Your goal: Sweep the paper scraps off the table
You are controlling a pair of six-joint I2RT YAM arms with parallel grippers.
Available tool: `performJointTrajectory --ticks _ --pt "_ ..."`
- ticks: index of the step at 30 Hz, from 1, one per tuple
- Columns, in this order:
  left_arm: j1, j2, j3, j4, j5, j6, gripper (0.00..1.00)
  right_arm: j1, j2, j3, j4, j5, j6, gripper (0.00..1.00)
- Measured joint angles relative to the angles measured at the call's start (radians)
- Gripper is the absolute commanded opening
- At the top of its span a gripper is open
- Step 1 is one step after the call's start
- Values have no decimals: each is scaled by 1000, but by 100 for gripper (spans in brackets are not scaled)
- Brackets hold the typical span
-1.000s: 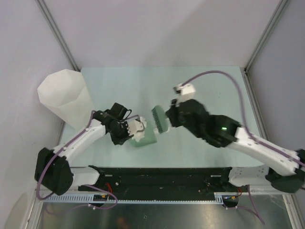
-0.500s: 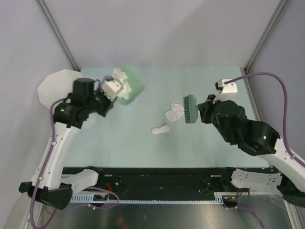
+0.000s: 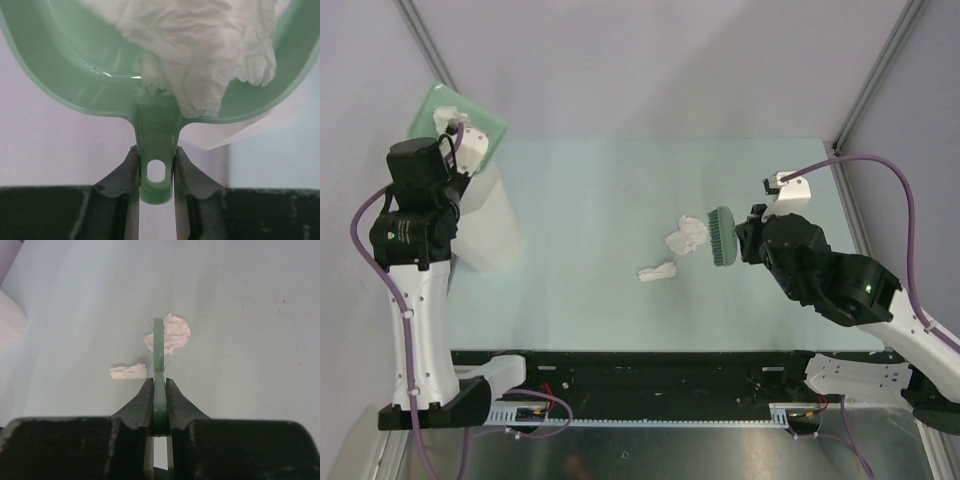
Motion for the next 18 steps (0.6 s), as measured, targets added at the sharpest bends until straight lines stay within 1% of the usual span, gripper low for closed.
performJointTrajectory --ticks 3,9,13,18 --pt "23 29 6 -9 -151 118 0 -1 1 -12 0 -5 -6 0" --pt "29 111 32 -12 -387 362 1 -2 7 -28 6 -28 -14 0" --pt "32 124 11 2 -514 527 4 -2 7 -39 7 -40 -15 0" --pt "36 113 -64 20 -635 713 6 -2 6 -41 11 -47 -19 0"
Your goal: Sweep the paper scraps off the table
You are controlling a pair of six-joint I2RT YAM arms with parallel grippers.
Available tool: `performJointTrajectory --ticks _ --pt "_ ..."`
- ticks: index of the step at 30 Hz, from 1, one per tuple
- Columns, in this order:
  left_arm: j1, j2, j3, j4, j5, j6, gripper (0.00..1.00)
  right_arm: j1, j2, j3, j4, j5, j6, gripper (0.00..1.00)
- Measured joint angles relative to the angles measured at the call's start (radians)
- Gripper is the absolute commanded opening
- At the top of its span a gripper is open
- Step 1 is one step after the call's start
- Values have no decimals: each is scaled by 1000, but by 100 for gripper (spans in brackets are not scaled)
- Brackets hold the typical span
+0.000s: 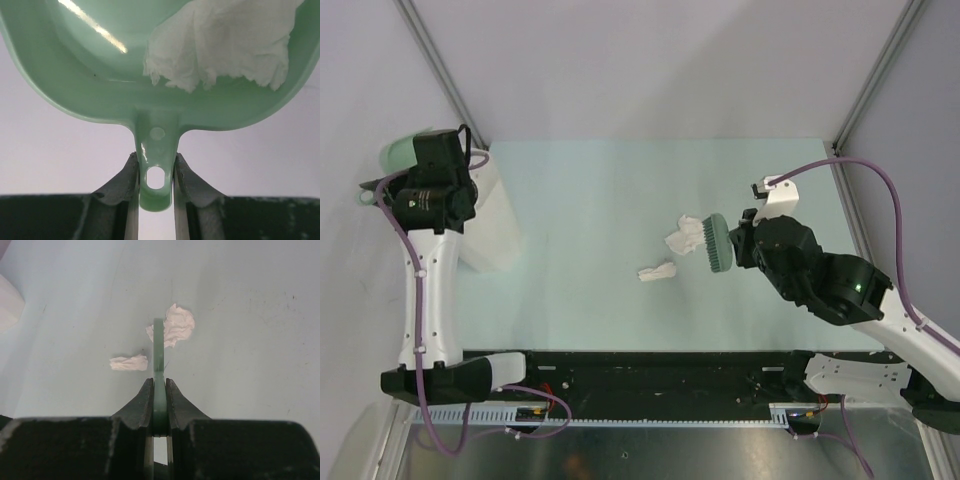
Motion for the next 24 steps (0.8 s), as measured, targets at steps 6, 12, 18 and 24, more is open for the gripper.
performJointTrajectory --ticks 6,12,18,24 --pt "1 37 6 42 -95 127 9 0 0 -3 13 -6 -7 0" --pt "2 2 -95 221 -129 337 9 0 -2 -4 17 -6 -23 0" --pt "2 -145 -369 571 -118 538 10 0 3 -9 43 -23 -50 0" --pt "2 -116 -300 708 -104 594 10 0 51 -19 76 -69 -97 0"
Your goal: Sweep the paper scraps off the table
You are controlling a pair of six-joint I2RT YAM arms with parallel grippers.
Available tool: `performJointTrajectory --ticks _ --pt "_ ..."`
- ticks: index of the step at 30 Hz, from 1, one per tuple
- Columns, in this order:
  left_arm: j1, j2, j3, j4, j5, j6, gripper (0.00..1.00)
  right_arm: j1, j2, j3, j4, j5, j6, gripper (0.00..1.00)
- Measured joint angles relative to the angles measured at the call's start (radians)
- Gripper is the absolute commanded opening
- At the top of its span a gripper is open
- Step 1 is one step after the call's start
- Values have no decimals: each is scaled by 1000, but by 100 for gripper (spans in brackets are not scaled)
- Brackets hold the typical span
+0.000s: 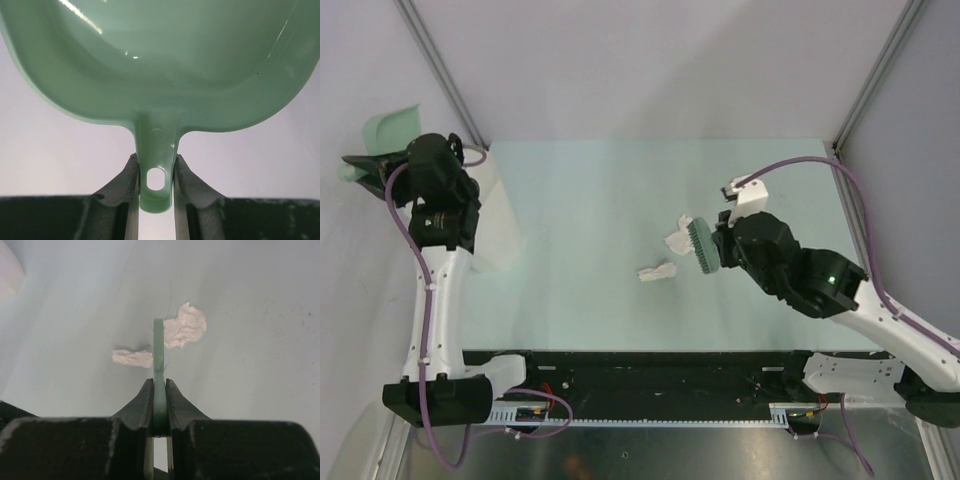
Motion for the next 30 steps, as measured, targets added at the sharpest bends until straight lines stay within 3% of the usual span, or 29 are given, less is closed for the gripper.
performJointTrajectory --ticks 7,13,17,23,30 --pt "0 21 98 57 78 -6 8 31 137 -89 97 -81 -264 0" --pt "1 5 123 -38 196 -166 2 75 329 -142 233 -150 -565 0" --pt "0 6 211 -199 296 -341 0 73 413 -156 356 -220 -717 0" --pt "-8 25 453 -585 544 -668 0 64 515 -161 440 -305 -813 0" --pt "-69 53 399 -922 855 -894 0 155 531 -188 357 -314 -794 0"
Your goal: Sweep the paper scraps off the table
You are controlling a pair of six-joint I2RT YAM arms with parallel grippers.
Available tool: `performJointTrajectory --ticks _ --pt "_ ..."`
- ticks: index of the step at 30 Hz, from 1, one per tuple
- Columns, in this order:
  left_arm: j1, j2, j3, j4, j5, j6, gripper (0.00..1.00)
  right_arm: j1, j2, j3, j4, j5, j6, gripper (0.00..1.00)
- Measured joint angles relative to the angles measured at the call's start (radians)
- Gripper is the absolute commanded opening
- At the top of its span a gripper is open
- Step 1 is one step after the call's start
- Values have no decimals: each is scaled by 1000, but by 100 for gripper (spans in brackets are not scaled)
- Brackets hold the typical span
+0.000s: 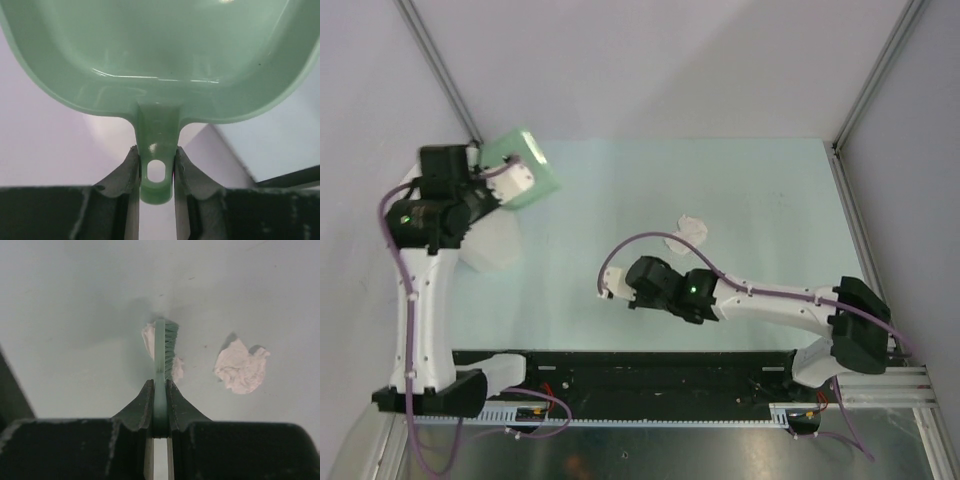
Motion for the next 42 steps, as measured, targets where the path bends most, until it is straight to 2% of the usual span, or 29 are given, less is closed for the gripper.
performJointTrajectory --ticks 5,9,15,19,22,27,34,42 --pt "-204 36 -228 -58 112 -104 0 100 -133 -27 -80 48 102 0" --pt "-350 39 -385 -82 171 -155 0 100 -276 -27 -100 123 230 0" --pt "-446 80 -587 -92 212 -210 0 66 -461 -26 -187 206 483 0" --pt "-553 133 -739 -92 209 -246 0 -53 -478 -26 -301 248 713 0" --pt "-604 183 -790 -89 210 -271 0 -154 -468 -30 -392 280 877 0" --pt "-612 268 -795 -39 198 -332 0 -168 -431 -39 -445 335 1030 0" --pt "-659 387 -815 76 132 -430 0 -129 -267 -57 -354 284 1089 0" --pt "-712 397 -817 149 134 -469 0 -74 -174 -60 14 -13 1123 0"
